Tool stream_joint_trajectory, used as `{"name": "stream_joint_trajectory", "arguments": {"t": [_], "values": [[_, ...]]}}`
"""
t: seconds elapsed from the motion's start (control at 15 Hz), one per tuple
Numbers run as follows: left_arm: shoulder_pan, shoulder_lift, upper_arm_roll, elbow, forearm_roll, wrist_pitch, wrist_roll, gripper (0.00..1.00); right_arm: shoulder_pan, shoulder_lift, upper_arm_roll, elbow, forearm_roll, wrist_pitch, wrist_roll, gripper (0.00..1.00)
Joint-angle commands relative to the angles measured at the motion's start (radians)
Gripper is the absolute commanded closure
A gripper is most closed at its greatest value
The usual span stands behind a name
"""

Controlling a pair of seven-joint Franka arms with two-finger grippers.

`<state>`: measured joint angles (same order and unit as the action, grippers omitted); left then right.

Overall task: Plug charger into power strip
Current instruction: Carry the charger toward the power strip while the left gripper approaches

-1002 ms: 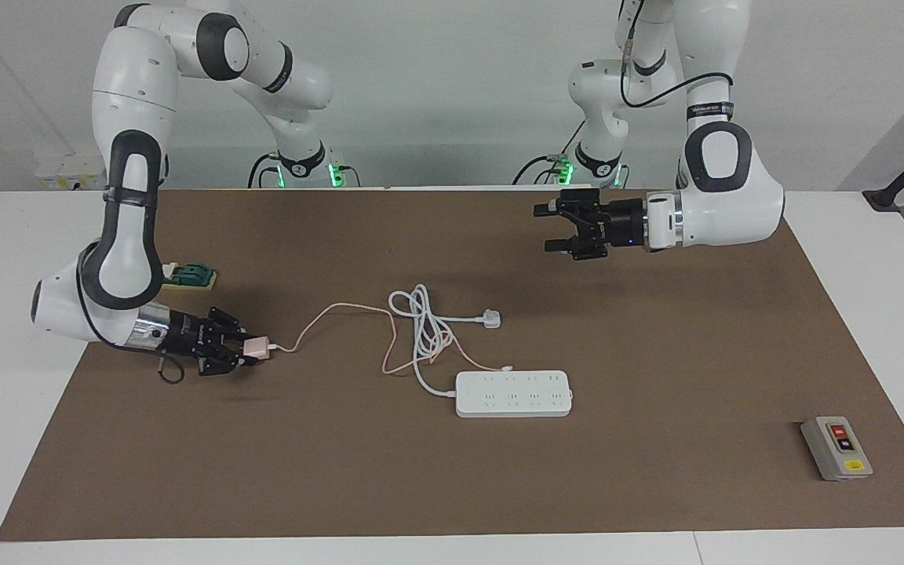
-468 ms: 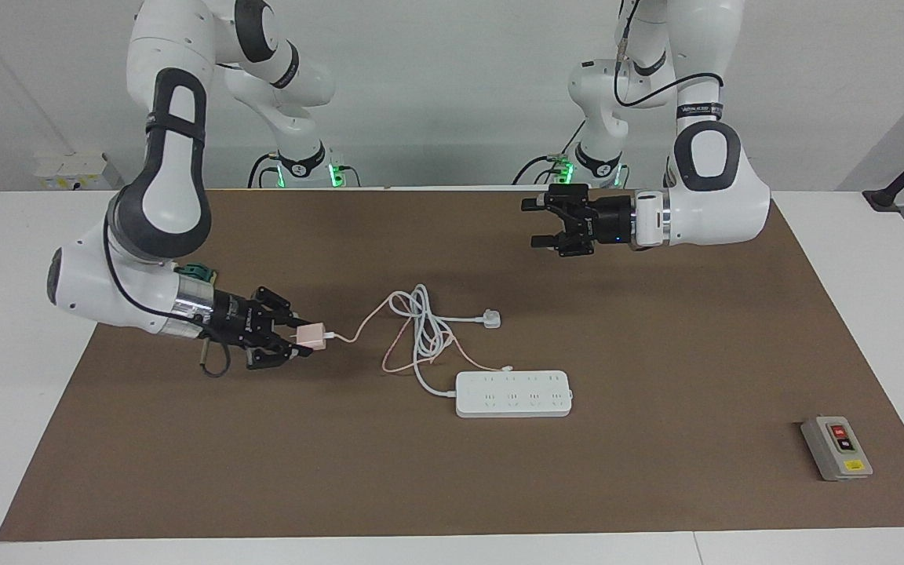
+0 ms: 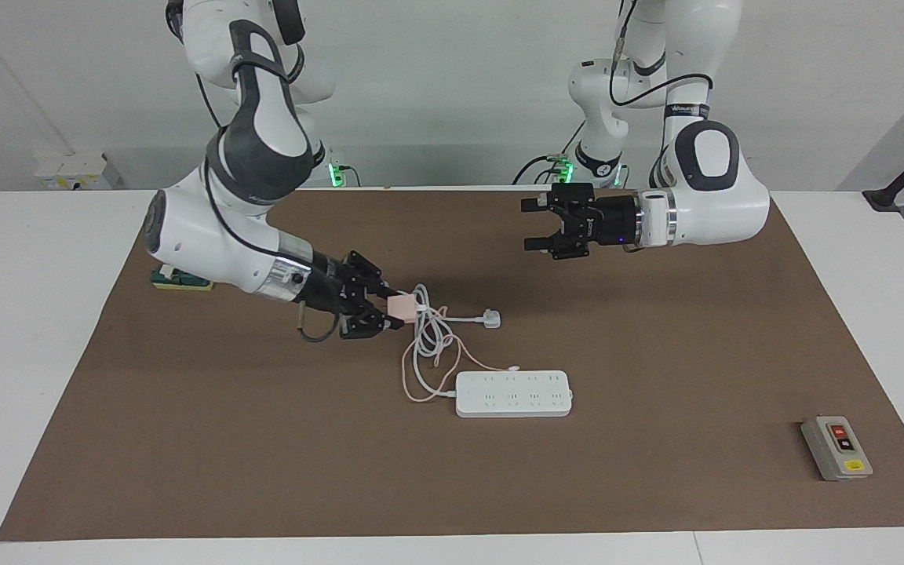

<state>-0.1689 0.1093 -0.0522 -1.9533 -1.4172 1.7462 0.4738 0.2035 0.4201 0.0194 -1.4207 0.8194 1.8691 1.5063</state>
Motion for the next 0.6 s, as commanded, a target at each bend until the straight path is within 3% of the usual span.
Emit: {"name": "stream_joint_trajectory", "arguments": {"t": [0.0, 0.13, 0.53], "values": [[-0.046, 0.03, 0.014, -0.001, -0.041, 0.094, -0.001, 0.0, 0.065, 0.012, -0.006, 0.023, 0.027, 0.054, 0.037, 1.0], [-0.047, 0.087, 0.011, 0.03, -0.101, 0.085, 0.003, 0.0, 0.108, 0.012, -0.006, 0.022, 0.029, 0.09, 0.058, 1.0], [-0.063, 0.102, 0.005, 0.028, -0.118, 0.096, 0.009, 0.0, 0.149, 0.014, -0.006, 0.022, 0.032, 0.097, 0.127, 1.0]]}}
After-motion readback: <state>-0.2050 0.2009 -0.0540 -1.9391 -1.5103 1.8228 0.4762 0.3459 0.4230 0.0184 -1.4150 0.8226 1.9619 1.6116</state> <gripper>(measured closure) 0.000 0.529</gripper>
